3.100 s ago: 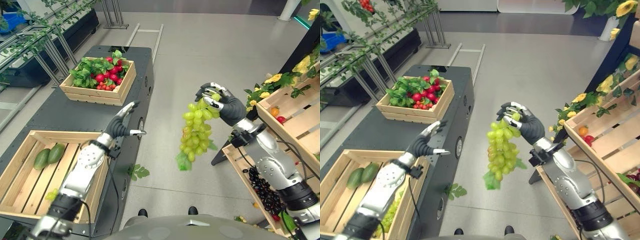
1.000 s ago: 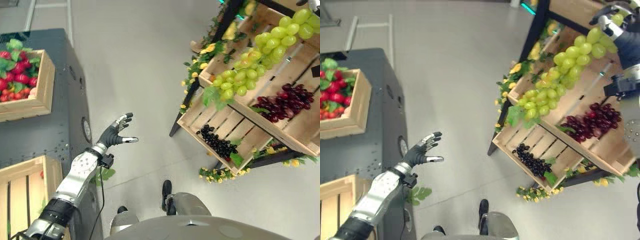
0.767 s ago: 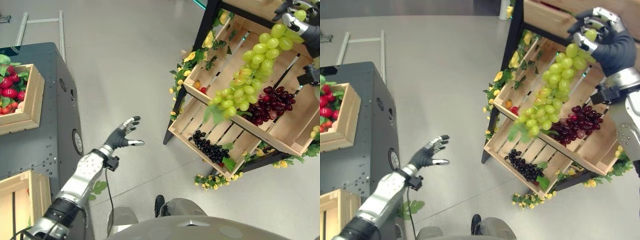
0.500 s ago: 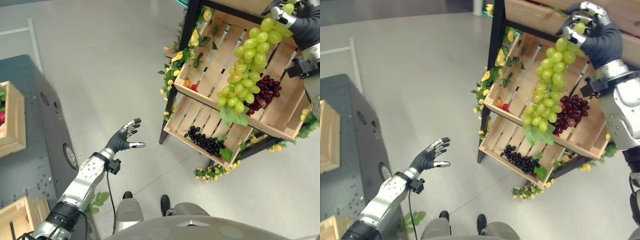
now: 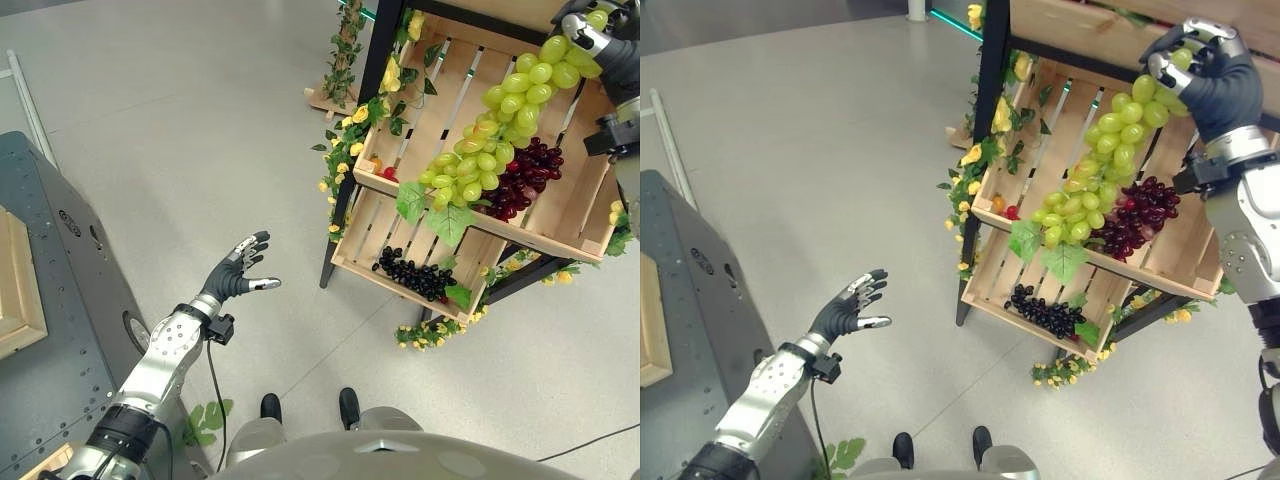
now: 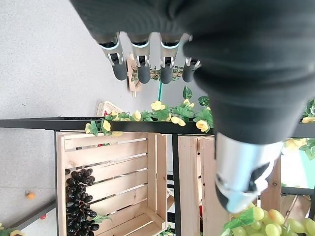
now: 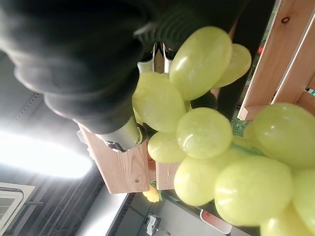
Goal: Pick up the fruits from the basket on one side to the basket on the other side
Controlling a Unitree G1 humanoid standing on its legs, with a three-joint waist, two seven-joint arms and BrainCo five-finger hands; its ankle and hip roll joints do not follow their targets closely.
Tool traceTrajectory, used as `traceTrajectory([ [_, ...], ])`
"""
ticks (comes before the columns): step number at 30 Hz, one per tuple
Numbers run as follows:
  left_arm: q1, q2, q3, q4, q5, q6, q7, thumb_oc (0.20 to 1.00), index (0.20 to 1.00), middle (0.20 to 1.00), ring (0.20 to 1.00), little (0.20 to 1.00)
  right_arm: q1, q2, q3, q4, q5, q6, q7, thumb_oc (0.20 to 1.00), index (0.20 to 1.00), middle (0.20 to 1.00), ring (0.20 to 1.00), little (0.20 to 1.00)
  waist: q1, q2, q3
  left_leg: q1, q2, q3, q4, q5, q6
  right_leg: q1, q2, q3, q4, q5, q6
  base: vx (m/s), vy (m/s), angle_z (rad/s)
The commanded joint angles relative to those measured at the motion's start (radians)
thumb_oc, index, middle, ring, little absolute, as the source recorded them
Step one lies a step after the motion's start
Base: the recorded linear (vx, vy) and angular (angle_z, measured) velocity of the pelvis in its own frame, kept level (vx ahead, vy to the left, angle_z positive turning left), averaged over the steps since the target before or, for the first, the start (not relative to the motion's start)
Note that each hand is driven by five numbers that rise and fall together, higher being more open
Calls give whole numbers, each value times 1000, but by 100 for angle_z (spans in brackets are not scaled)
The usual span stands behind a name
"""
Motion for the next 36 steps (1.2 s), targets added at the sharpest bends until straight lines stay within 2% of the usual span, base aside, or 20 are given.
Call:
traceTrajectory([
  [1, 14, 31, 3, -48, -9, -64, 5, 1000, 1000, 1000, 1000, 1000, -129, -13, -114, 193, -13, -39, -118, 200, 200, 200, 200, 200, 59, -40, -82, -24, 22, -18, 68, -52, -36, -21, 26, -37, 63, -25, 39, 0, 0, 0],
  [6, 11, 25, -5, -52, -12, -62, 5, 1000, 1000, 1000, 1000, 1000, -127, -10, -80, 193, -18, -18, -99, 200, 200, 200, 200, 200, 60, -37, -82, -26, 23, -18, 67, -53, -35, -22, 24, -39, 51, -19, 41, 0, 0, 0],
  [11, 3, 18, -16, -50, -11, -65, 6, 1000, 1000, 1000, 1000, 1000, -115, 38, -76, 222, -21, -12, -98, 200, 200, 200, 200, 200, 68, -31, -79, -26, 22, -22, 70, -56, -35, -17, 21, -42, 44, -18, 40, 0, 0, 0],
  [17, -20, 21, -44, -45, -23, -63, 7, 1000, 1000, 1000, 1000, 1000, -163, 77, -10, 317, -37, 19, -101, 200, 200, 200, 200, 200, 77, -26, -71, -29, 23, -27, 78, -61, -36, -14, 20, -45, 37, -15, 39, 0, 0, 0],
  [29, -29, 13, -74, -50, -21, -60, 18, 1000, 1000, 1000, 1000, 1000, -167, 253, 37, 450, -76, 55, -119, 200, 200, 200, 200, 200, 96, 2, -61, -31, 15, -39, 77, -64, -32, -8, 11, -58, 21, -10, 40, 3, 0, 3],
  [36, -24, 11, -83, -53, -10, -58, 24, 1000, 1000, 1000, 1000, 1000, -142, 310, 30, 478, -108, 61, -137, 200, 200, 200, 200, 200, 99, 12, -61, -26, 12, -44, 70, -66, -29, -3, 8, -61, 17, -10, 40, 5, -1, 4],
])
